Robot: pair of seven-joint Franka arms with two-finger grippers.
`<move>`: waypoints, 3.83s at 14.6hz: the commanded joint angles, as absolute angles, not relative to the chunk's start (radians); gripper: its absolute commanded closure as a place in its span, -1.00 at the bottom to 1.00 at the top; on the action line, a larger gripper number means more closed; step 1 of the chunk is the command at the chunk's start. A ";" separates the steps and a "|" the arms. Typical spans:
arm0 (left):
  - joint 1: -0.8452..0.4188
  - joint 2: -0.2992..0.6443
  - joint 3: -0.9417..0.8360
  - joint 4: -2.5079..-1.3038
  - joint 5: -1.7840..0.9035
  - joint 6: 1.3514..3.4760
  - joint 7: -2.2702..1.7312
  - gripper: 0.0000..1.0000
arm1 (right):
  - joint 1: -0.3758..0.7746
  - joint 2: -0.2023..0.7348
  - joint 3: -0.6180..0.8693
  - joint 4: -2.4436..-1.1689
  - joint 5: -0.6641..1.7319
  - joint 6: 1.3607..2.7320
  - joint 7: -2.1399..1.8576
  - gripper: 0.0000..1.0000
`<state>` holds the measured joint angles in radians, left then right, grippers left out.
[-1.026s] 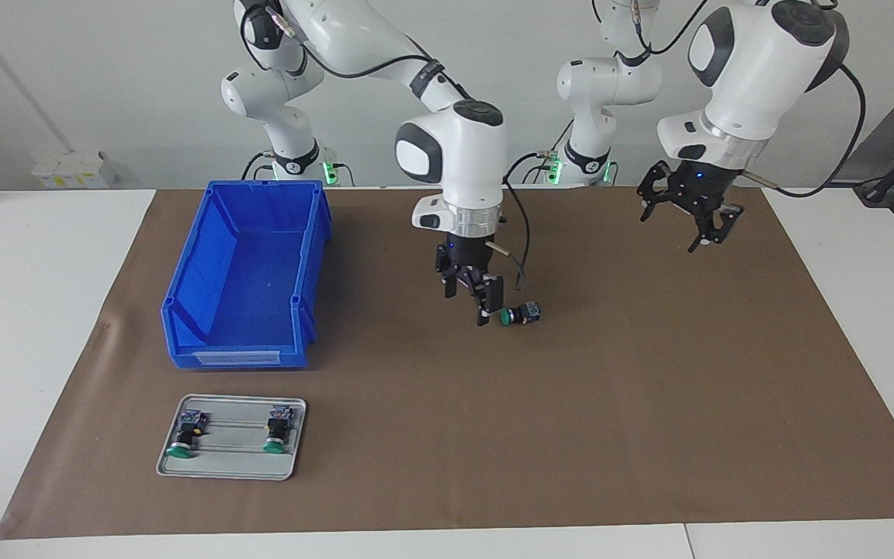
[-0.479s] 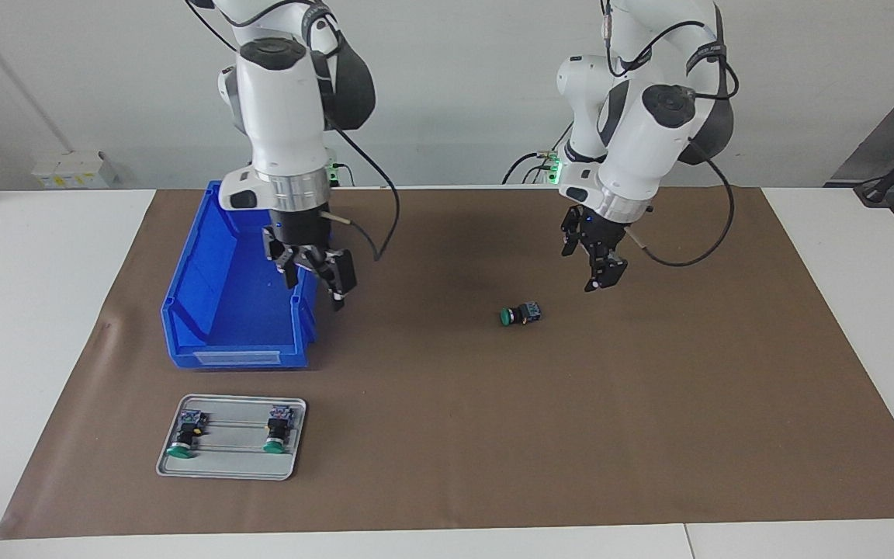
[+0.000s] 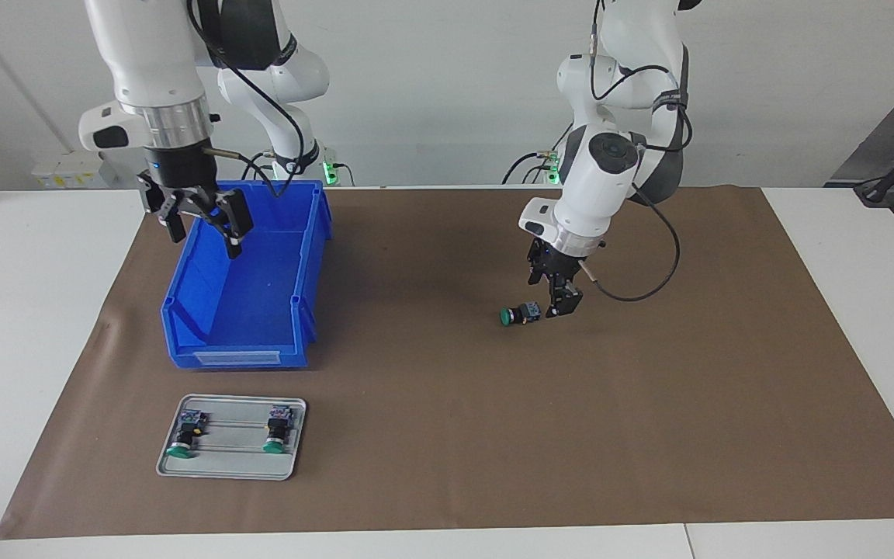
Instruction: Place and press button with both arms
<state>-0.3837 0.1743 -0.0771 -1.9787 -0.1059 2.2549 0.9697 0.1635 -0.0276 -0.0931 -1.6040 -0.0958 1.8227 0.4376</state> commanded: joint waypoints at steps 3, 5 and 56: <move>-0.456 0.276 -0.057 -1.980 -0.118 2.365 0.894 -0.68 | 0.086 -0.061 -0.094 -1.508 -0.084 1.568 0.160 -1.00; -0.474 0.301 -0.057 -1.986 -0.118 2.390 0.873 -0.68 | 0.052 -0.058 -0.094 -1.516 -0.063 1.505 0.115 -1.00; -0.241 0.153 -0.051 -2.244 -1.757 2.424 2.221 1.00 | 0.066 -0.060 -0.080 -1.603 -0.038 1.565 0.098 -1.00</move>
